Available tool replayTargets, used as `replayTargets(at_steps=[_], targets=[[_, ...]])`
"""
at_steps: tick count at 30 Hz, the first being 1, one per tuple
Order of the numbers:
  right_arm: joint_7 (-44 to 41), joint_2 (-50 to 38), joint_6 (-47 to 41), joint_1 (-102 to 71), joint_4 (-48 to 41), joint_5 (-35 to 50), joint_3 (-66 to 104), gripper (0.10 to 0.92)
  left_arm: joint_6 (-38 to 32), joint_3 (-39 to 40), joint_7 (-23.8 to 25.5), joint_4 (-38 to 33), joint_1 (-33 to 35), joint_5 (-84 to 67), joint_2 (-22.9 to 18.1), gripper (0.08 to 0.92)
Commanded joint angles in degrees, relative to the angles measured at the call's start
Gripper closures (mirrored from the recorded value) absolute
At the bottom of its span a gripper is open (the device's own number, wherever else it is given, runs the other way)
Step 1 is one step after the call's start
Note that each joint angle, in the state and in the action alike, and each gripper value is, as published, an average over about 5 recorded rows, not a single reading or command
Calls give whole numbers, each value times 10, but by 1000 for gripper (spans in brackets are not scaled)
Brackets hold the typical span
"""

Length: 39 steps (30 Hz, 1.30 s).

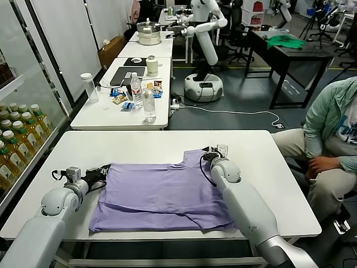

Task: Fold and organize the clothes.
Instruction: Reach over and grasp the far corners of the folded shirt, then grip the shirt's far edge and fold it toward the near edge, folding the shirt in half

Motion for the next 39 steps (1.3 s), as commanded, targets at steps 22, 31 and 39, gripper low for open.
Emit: replayTargets(at_steps=[22,31,39], targets=[[44,-123,-34,-253,441,29,57,915,-18,-124,-19,-209,212,-58,3,916],[41,-147,-39,-339,513,26,89,915,-22,-149,-25,-247,258,-63,3,916],[51,-147,-46,-357,508,17,90,915,-23,-166,-25,-254,287,-63,4,916]])
